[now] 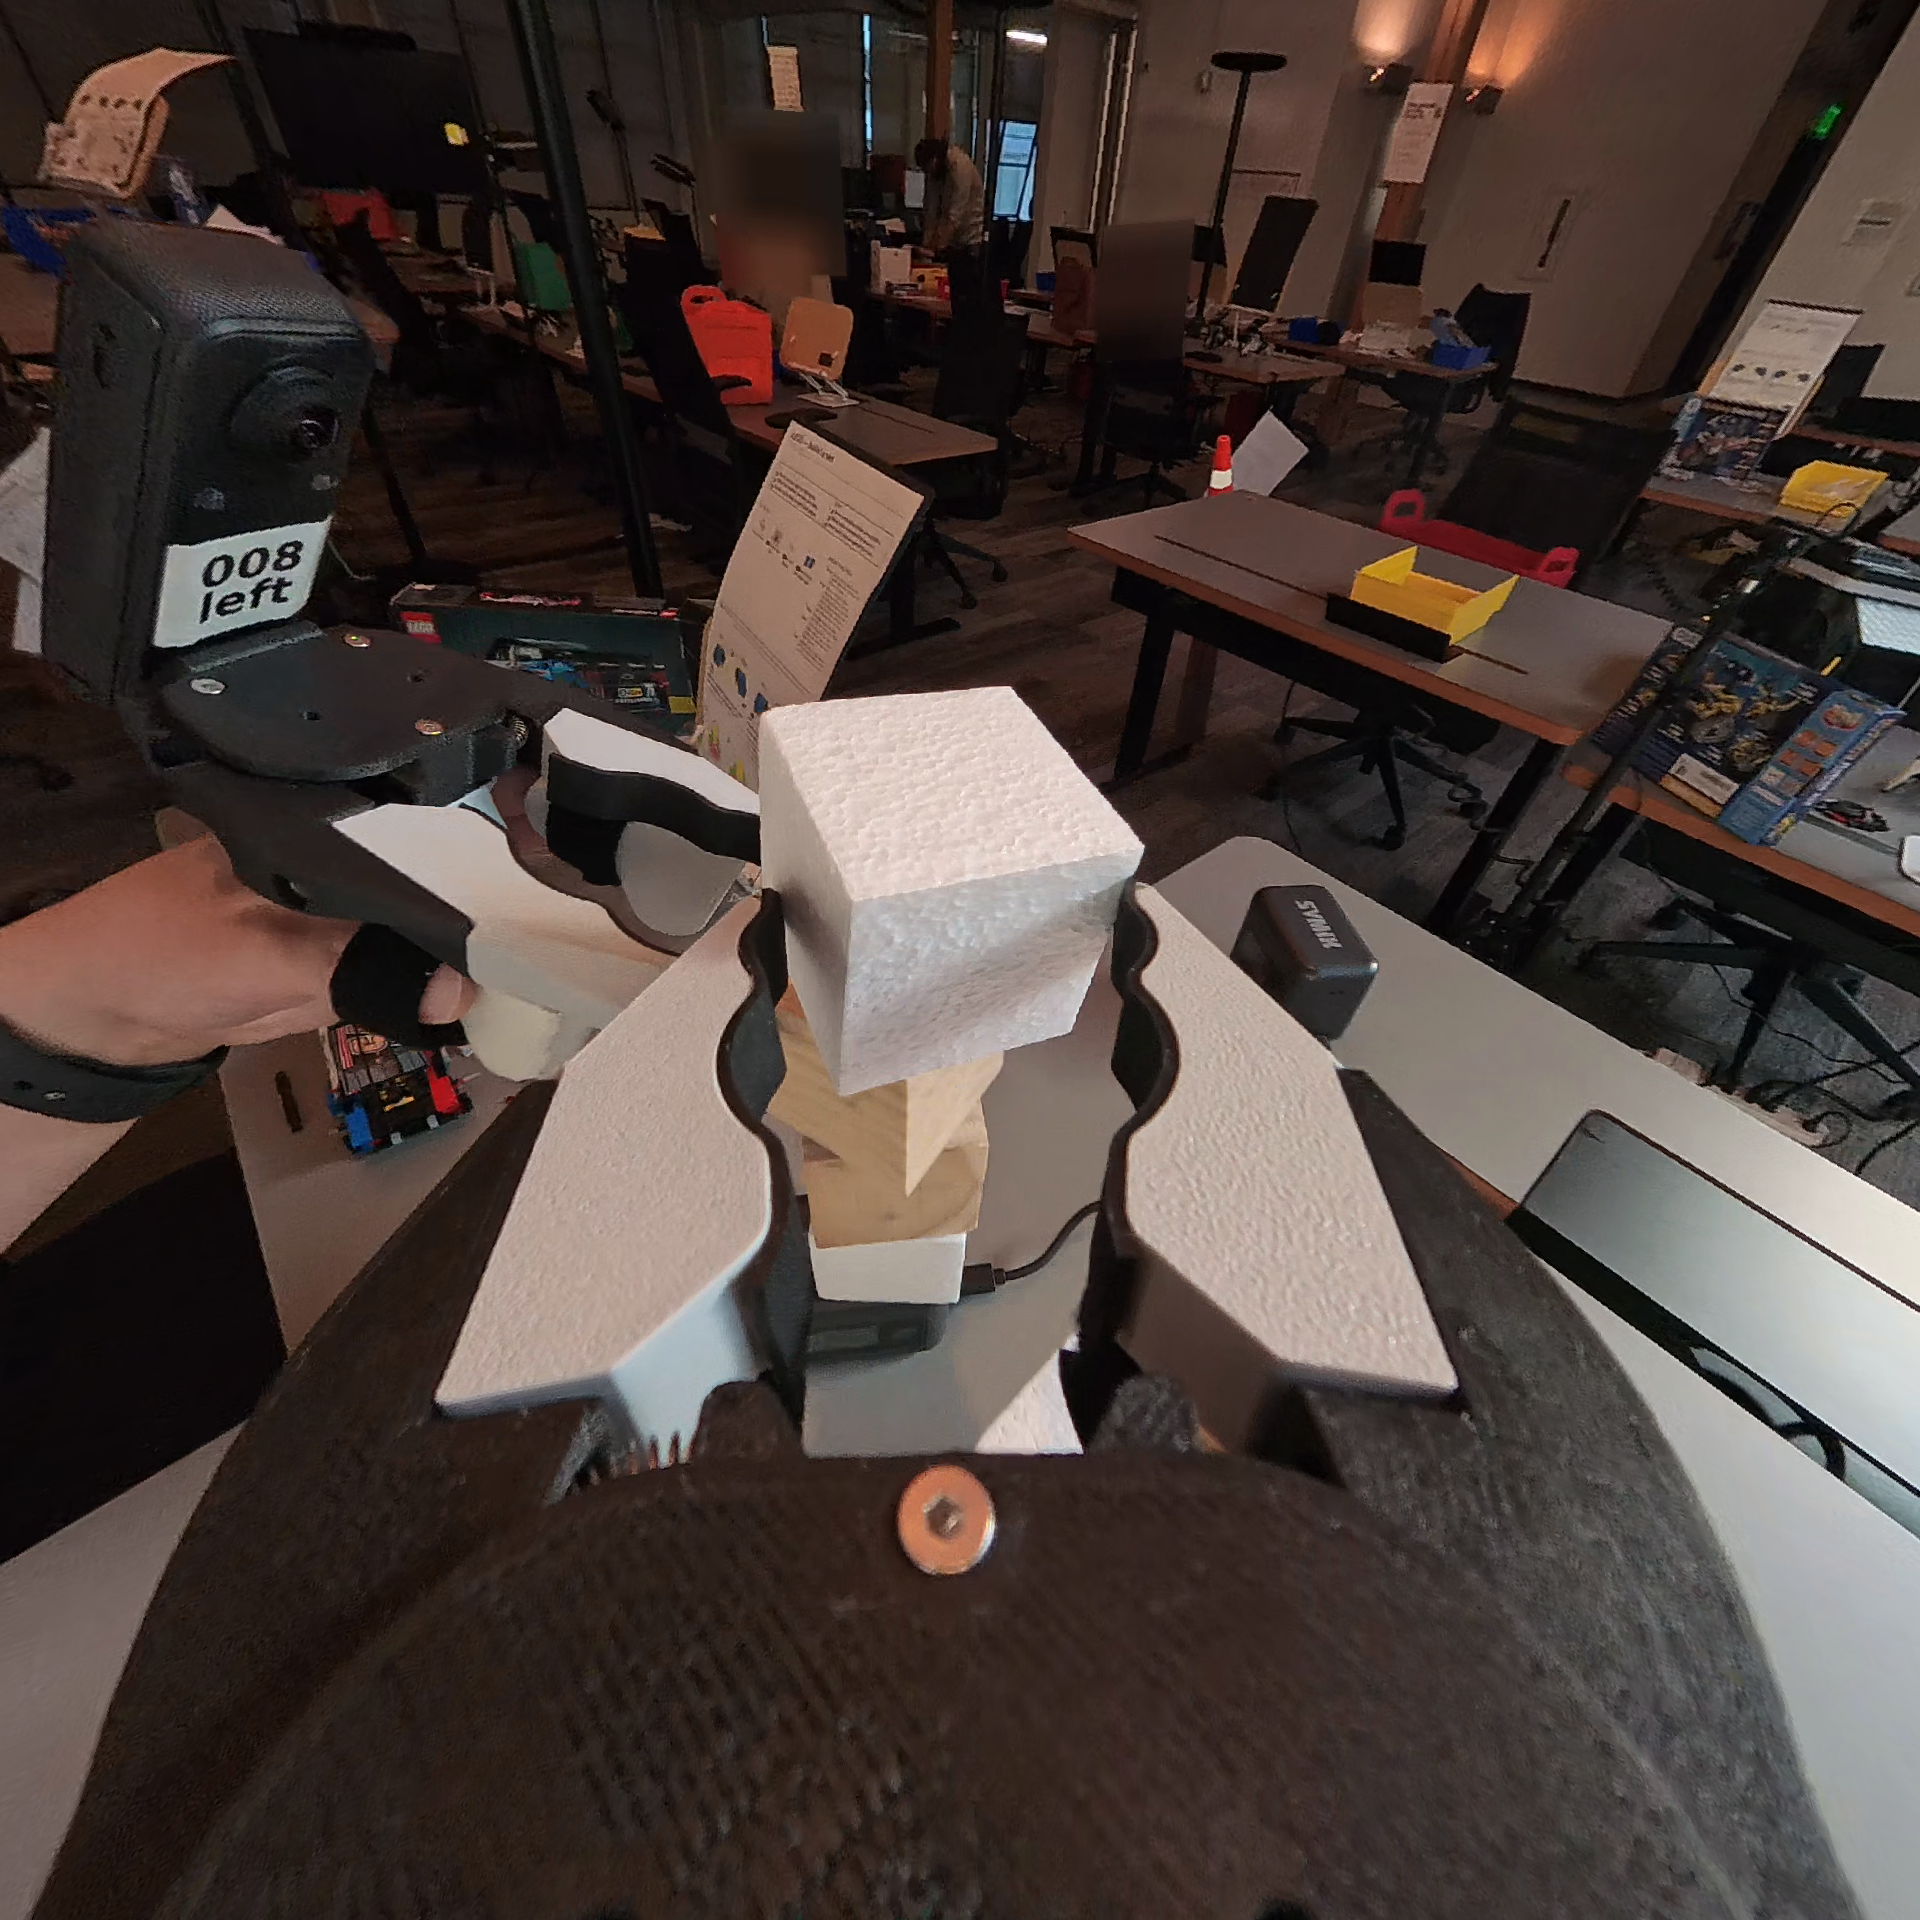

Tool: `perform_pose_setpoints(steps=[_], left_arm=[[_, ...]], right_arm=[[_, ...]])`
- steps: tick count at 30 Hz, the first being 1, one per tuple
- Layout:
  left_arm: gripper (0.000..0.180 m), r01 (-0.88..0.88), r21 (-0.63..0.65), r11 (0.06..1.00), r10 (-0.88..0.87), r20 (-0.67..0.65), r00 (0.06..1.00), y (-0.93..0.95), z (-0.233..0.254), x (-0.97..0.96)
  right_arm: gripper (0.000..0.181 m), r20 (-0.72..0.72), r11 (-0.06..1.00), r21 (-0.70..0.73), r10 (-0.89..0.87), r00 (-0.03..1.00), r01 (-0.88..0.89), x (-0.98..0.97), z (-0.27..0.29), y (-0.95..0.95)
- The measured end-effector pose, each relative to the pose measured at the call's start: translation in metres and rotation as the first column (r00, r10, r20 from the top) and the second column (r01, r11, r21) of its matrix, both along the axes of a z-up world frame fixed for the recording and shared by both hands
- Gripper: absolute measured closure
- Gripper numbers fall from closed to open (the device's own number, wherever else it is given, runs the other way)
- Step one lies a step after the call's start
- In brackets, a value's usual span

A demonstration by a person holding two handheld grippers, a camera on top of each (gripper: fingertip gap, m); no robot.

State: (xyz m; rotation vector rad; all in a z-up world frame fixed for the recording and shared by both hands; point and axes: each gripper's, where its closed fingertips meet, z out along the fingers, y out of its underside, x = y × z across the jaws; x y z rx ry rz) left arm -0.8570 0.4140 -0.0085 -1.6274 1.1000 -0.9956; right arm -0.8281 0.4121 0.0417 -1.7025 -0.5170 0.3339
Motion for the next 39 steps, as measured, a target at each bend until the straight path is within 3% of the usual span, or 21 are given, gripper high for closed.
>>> perform_pose_setpoints(steps=[8,10,14,16,21,23,24,25,28,33,36,39], left_arm=[[0.111,-0.073,-0.041,0.997,0.076,0.084,0.994,-0.012,0.001,-0.039],[0.111,-0.088,-0.053,0.995,0.093,0.099,0.991,-0.017,0.000,-0.050],[0.115,-0.111,-0.070,0.991,0.118,0.108,0.987,-0.031,-0.008,-0.070],[0.117,-0.104,-0.077,0.992,0.112,0.107,0.988,-0.042,-0.012,-0.076],[0.119,-0.030,-0.097,0.995,0.037,0.076,0.996,-0.072,-0.025,-0.064],[0.119,-0.002,-0.093,0.996,0.008,0.068,0.998,-0.079,-0.026,-0.054],[0.119,0.011,-0.095,0.995,-0.004,0.068,0.998,-0.081,-0.025,-0.050],[0.119,0.020,-0.100,0.995,-0.013,0.068,0.998,-0.083,-0.025,-0.047],[0.122,0.037,-0.105,0.994,-0.026,0.100,0.995,-0.089,-0.015,-0.046],[0.123,-0.021,-0.076,0.997,0.031,0.130,0.991,-0.089,-0.001,-0.063],[0.122,-0.044,-0.074,0.996,0.054,0.130,0.990,-0.084,0.001,-0.070],[0.122,-0.068,-0.069,0.995,0.077,0.132,0.988,-0.082,0.001,-0.077]], right_arm=[[0.117,0.049,0.998,-0.036,0.056,0.997,-0.054,-0.024,-0.020,0.011],[0.103,0.032,0.999,0.006,0.052,0.998,-0.052,-0.017,-0.008,0.003],[0.099,0.032,0.994,0.110,-0.020,0.999,0.016,0.032,0.001,-0.027],[0.090,0.059,0.997,0.075,-0.023,0.998,0.018,0.054,-0.023,-0.037],[0.081,0.031,0.978,-0.133,0.165,0.986,-0.160,0.072,-0.083,-0.027],[0.089,0.008,0.946,-0.224,0.240,0.971,-0.232,0.070,-0.107,-0.025],[0.113,-0.002,0.930,-0.253,0.274,0.962,-0.266,0.068,-0.115,-0.027],[0.115,-0.024,0.929,-0.247,0.279,0.960,-0.276,0.067,-0.115,-0.027],[0.116,-0.054,0.955,-0.132,0.260,0.964,-0.264,0.067,-0.089,-0.030],[0.116,-0.076,0.969,0.140,0.215,0.974,-0.203,0.038,0.042,-0.025],[0.116,-0.068,0.949,0.054,0.315,0.947,-0.312,-0.007,0.065,-0.013],[0.115,0.008,0.951,-0.011,0.309,0.951,-0.308,-0.023,0.057,0.004]])
